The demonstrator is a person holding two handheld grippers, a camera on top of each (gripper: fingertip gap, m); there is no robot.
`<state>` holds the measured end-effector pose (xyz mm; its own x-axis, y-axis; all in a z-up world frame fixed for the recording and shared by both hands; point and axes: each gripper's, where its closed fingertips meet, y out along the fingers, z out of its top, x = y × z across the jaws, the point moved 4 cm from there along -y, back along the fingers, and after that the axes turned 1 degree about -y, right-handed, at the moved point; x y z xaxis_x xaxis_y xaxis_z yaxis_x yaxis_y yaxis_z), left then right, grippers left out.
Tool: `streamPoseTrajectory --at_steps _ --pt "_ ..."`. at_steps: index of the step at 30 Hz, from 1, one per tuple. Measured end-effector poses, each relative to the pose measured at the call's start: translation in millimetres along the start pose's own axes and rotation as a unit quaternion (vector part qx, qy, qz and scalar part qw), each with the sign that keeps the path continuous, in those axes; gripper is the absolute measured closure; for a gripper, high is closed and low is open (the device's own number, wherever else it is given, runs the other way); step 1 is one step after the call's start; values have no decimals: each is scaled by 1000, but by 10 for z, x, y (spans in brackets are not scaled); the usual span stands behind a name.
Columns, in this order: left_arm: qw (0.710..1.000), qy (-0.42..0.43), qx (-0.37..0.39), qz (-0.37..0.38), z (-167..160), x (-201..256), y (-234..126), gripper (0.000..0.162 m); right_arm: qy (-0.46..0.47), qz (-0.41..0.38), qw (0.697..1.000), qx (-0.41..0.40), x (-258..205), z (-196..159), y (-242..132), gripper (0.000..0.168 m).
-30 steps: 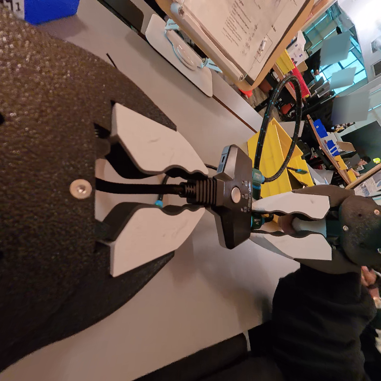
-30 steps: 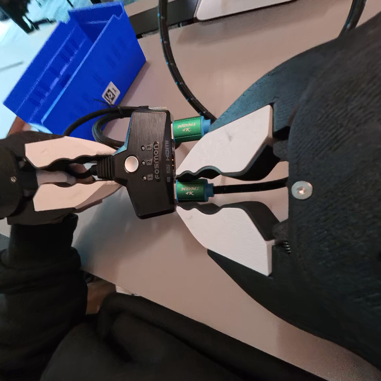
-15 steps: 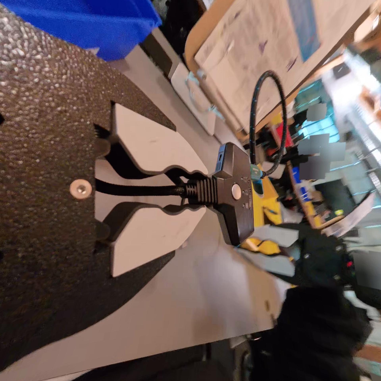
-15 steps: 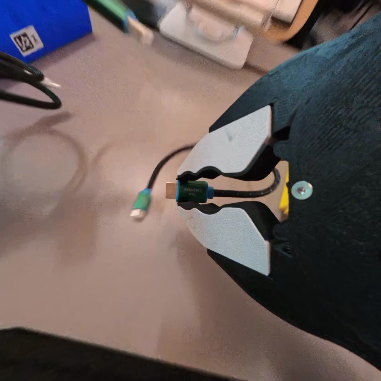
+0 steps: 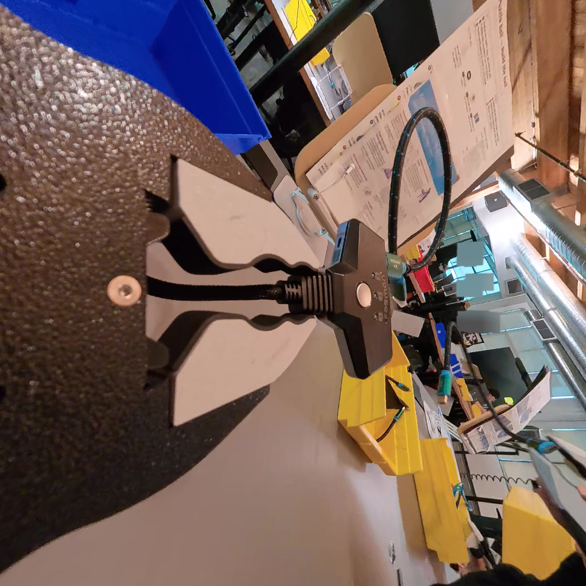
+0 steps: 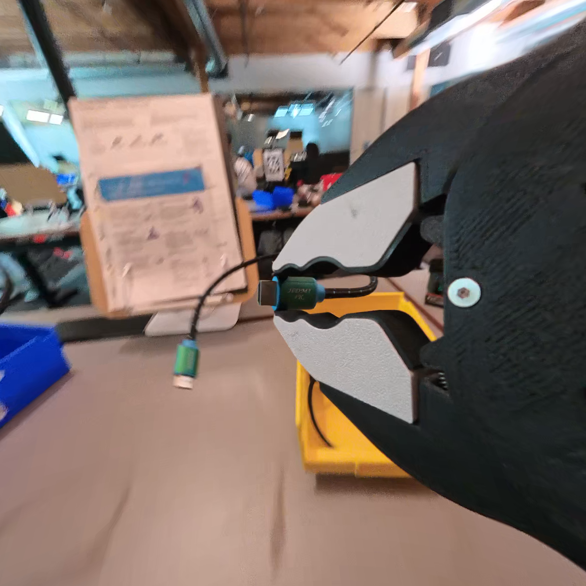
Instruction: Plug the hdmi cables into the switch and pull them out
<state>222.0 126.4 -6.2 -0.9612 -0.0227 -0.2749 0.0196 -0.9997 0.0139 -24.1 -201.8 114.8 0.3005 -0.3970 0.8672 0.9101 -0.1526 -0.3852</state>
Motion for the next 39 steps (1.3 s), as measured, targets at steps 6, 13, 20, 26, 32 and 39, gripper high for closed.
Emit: streamPoseTrajectory --at_steps 6,13,20,26,32,39 --pt "1000 1 -9 -23 -44 82 91 140 -40 -151 983 -99 -256 -830 150 148" --pt "999 -3 -21 -37 -101 129 146 140 -4 -154 988 -29 -857 -1177 367 148" --pt "998 -4 -31 -47 -159 170 204 140 46 -65 995 -56 -1286 -1380 663 147" --pt "998 -7 -34 -53 -175 205 234 140 190 -3 977 -100 -1403 -1458 1104 147" --pt "997 -7 -39 -64 -211 256 276 140 258 46 962 -80 -1372 -1257 1181 112" --pt "996 1 -34 -81 -227 338 350 140 485 141 854 129 -1120 -131 906 73"
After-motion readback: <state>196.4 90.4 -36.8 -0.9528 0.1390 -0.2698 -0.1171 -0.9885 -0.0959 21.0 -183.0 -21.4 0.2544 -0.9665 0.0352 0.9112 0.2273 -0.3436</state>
